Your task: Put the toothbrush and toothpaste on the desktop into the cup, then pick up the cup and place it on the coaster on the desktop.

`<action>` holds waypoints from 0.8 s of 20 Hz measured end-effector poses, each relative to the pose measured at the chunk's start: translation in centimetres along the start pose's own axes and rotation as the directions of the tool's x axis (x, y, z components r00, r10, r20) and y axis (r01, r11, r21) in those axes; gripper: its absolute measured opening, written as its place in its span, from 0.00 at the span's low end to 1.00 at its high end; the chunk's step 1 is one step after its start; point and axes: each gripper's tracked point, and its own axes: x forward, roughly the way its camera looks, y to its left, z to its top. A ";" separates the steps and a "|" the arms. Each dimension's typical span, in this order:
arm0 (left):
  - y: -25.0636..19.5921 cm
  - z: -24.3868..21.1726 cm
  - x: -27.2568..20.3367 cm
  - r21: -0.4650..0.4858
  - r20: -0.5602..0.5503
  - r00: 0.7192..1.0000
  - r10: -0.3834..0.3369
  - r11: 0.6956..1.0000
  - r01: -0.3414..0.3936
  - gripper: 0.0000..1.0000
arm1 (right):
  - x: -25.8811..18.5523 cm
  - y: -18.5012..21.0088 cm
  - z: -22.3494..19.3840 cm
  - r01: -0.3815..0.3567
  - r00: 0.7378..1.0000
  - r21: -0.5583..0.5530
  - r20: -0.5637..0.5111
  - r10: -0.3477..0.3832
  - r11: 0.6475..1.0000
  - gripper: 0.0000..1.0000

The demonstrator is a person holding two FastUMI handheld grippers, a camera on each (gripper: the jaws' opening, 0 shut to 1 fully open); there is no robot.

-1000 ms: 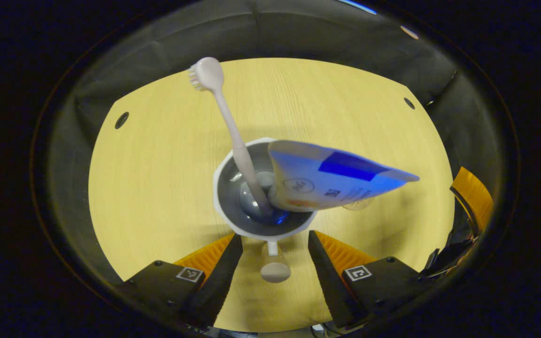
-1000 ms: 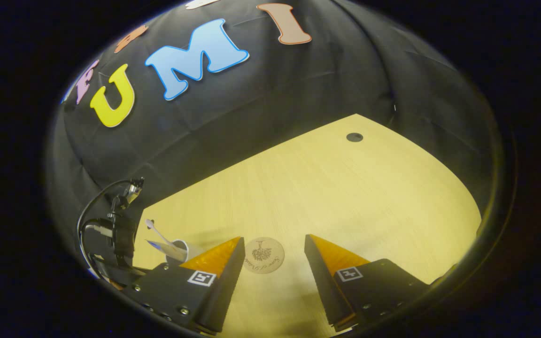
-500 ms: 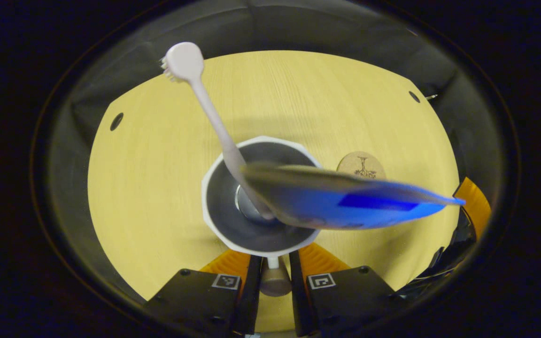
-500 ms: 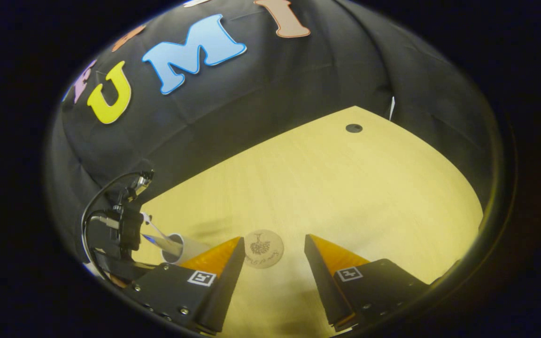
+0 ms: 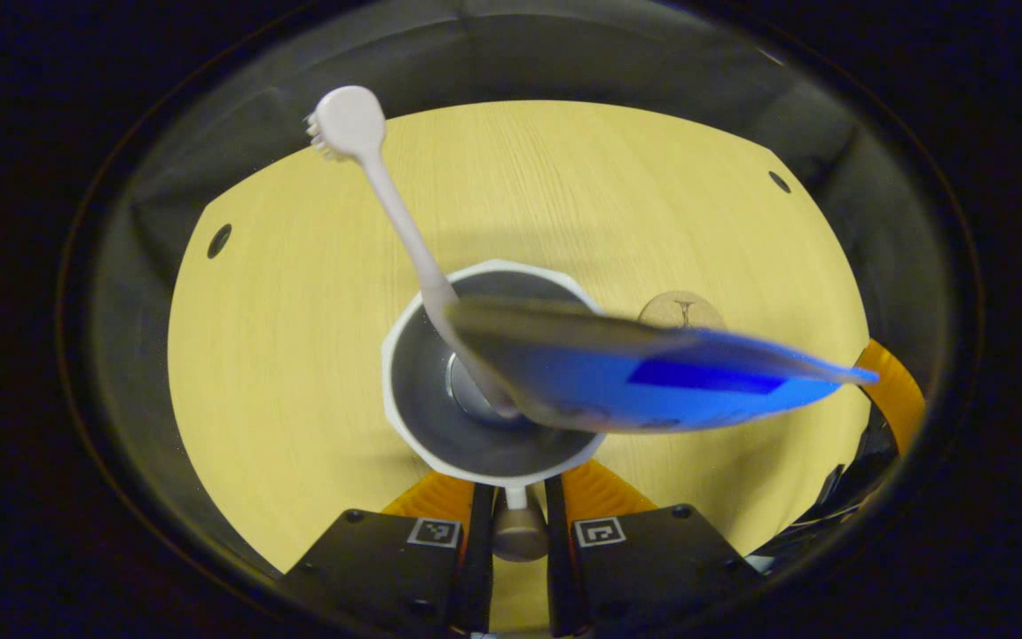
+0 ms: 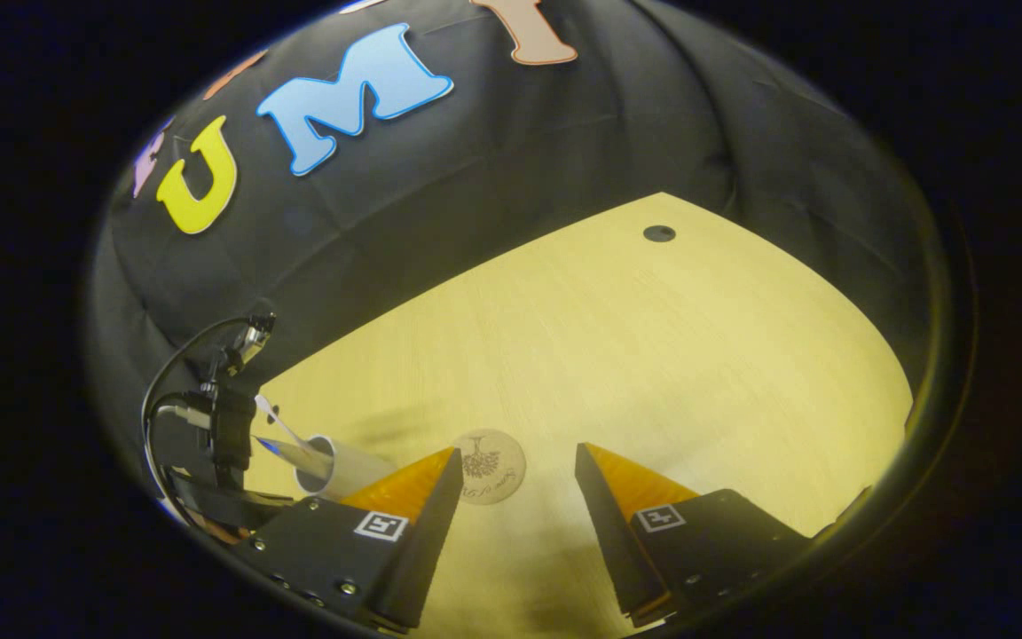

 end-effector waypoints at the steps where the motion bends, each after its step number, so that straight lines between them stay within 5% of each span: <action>1: -0.1 0.0 0.1 -0.002 0.008 1.000 0.000 1.000 0.000 0.32 | 0.1 -0.1 0.0 0.003 1.000 -0.001 -0.001 -0.003 1.000 0.77; 8: -0.7 0.5 -0.6 0.037 0.050 0.999 -0.001 0.999 -0.001 0.37 | 0.4 -0.6 0.1 0.014 1.000 0.004 -0.002 -0.014 1.000 0.77; 11: -1.5 1.2 -1.6 0.075 0.068 0.998 0.001 0.997 -0.006 0.27 | 0.2 -1.0 0.1 0.017 1.000 0.007 0.001 -0.017 1.000 0.77; 16: -4.5 2.2 -2.2 0.124 0.085 0.996 -0.023 0.992 0.012 0.37 | -0.3 -1.8 0.2 0.028 1.000 0.017 0.001 -0.028 0.999 0.78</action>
